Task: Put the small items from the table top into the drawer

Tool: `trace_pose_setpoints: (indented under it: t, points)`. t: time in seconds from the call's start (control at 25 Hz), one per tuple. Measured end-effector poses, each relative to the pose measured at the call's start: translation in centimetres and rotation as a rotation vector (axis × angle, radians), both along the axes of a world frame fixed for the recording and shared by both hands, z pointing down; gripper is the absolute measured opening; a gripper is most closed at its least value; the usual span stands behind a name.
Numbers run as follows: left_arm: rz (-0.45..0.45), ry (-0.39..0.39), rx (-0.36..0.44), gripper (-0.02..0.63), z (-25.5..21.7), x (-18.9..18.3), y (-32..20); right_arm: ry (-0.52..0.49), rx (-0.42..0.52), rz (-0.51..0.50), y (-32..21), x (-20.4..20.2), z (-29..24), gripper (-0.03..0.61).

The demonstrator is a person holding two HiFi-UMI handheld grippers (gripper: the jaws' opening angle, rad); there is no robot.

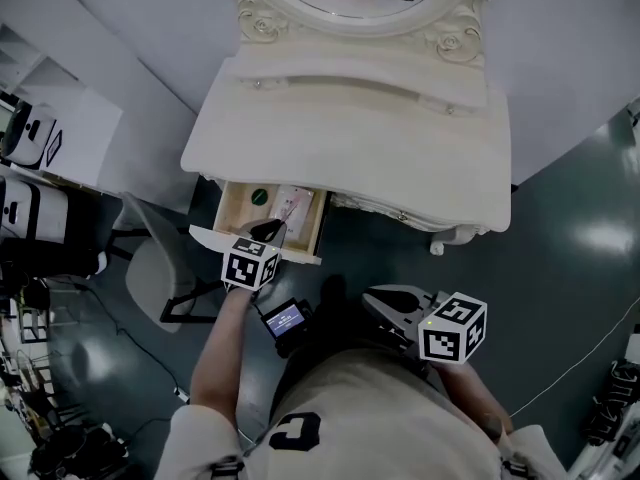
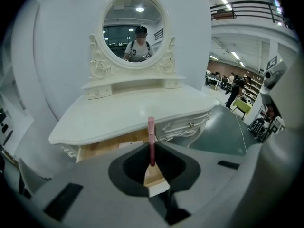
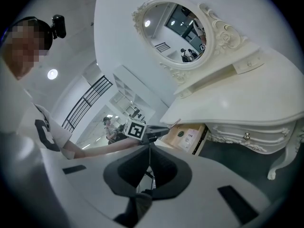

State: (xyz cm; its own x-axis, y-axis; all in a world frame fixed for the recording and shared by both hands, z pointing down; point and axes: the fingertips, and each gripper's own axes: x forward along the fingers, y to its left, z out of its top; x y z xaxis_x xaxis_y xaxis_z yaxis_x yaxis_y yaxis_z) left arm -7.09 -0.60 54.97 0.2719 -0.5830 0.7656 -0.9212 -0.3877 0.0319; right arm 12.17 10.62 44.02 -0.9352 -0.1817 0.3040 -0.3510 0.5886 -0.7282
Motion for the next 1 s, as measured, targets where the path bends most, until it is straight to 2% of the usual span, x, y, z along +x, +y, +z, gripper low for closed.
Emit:
trace_pose_setpoints:
  t: [0.24,0.4,0.64,1.0]
  points:
    - [0.121,-0.064,-0.082,0.086,3.4,-0.7,-1.5,0.033,-0.006,-0.013,-0.7,-2.5,0.3,0.029]
    - [0.174,-0.061,-0.154,0.086,5.8,-1.0,-2.4,0.056,-0.019,-0.006,-1.3,-3.8,0.5,0.029]
    - [0.197,-0.045,-0.227,0.086,8.8,-0.9,-4.0,0.091,-0.031,-0.006,-2.1,-5.5,1.0,0.029]
    - [0.209,-0.056,-0.286,0.086,12.5,-1.1,-6.1,0.131,-0.038,0.016,-3.1,-6.4,1.4,0.029]
